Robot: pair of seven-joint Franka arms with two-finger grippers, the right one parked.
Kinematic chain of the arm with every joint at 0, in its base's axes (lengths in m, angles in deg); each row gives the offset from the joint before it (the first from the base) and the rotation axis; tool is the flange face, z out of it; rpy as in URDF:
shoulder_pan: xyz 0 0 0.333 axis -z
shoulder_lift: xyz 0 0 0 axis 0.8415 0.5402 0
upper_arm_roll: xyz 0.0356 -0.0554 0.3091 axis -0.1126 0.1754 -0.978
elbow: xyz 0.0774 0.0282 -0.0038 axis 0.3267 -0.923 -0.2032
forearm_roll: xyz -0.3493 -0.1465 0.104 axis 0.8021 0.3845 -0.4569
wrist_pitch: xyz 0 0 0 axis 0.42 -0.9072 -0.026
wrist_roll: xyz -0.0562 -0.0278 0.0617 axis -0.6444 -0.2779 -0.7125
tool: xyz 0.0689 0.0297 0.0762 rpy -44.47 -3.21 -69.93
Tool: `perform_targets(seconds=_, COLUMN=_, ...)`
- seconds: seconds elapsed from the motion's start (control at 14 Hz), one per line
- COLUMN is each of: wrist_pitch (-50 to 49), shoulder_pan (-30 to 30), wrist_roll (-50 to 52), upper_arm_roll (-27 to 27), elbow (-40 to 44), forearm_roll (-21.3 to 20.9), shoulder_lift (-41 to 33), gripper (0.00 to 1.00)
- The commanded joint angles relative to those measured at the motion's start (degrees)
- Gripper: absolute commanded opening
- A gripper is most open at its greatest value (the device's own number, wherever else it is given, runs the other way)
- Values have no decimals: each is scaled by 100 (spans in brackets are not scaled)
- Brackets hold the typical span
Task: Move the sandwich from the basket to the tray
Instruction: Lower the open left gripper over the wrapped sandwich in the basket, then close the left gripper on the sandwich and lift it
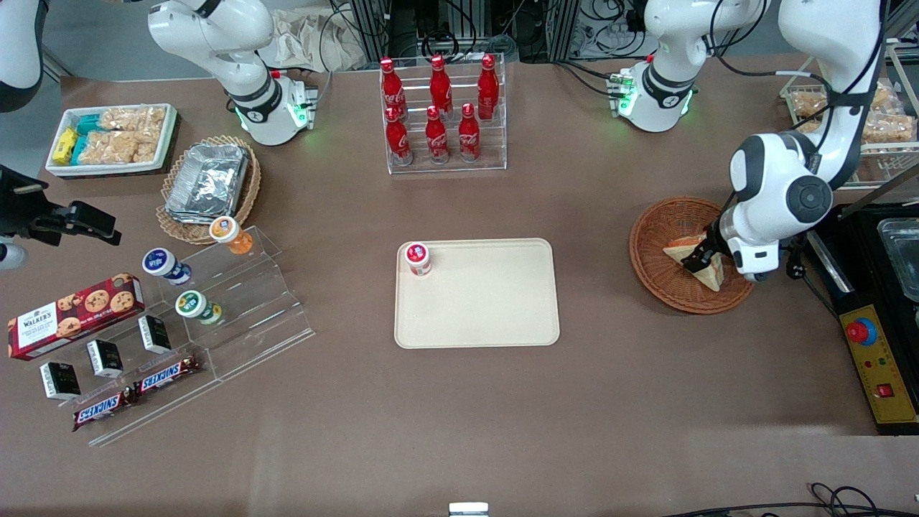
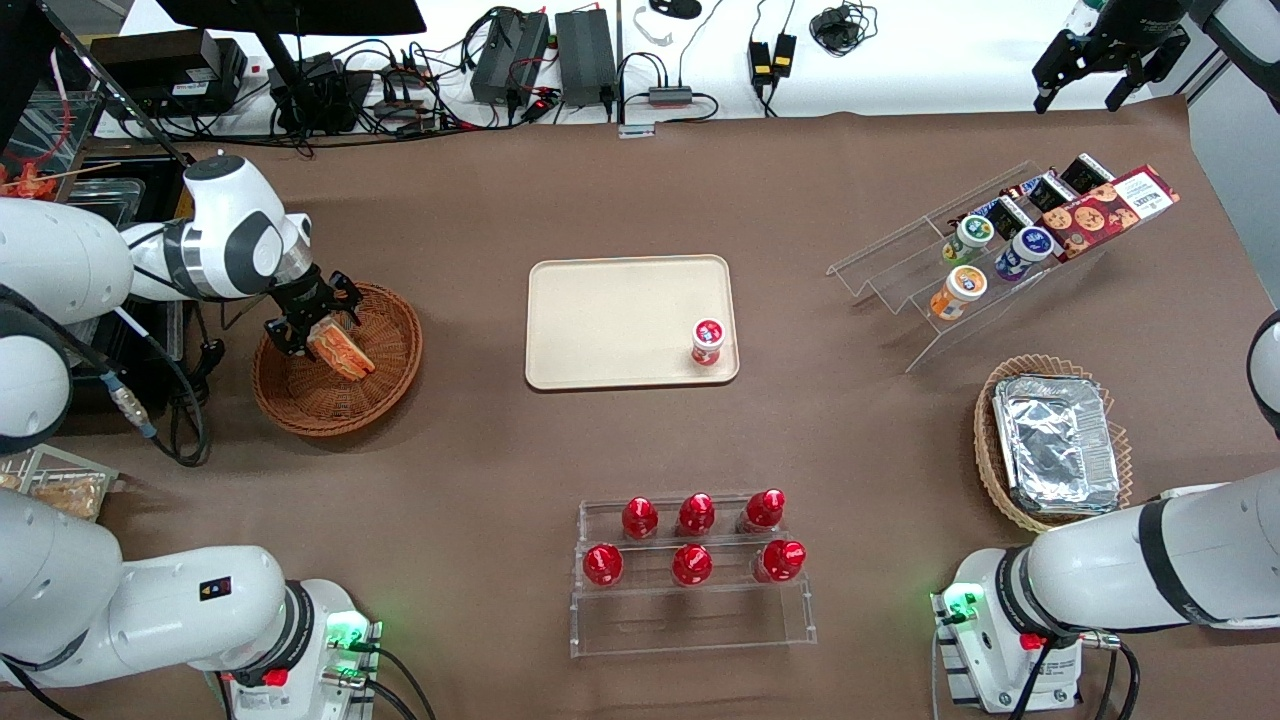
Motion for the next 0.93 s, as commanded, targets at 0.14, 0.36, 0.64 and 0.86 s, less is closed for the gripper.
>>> perform_targets(seconds=0.14, wrist_pitch=484, shoulder_pan=-120, wrist_roll=232, upper_arm_roll=58, elbow=-21, forearm_roll=-20, shoulder_lift=310, gripper=94)
perform_targets(seconds=0.36, wrist_pitch=484, shoulder_pan=-146, wrist_roll=232, upper_arm_roll=49, elbow=14, forearm_roll=-20, shoulder_lift=293, gripper=43)
perform_targets(seconds=0.64, wrist_pitch=405, shoulder_pan=-155, wrist_roll=206, upper_arm_roll=67, elbow=67, forearm_roll=-20, shoulder_lift=162, gripper=17)
perform_targets(seconds=0.86, wrist_pitch=-128, shoulder_pan=-155, wrist_roll=109, upper_arm_roll=67, elbow=197, forearm_roll=-46, shoulder_lift=-120, gripper=17)
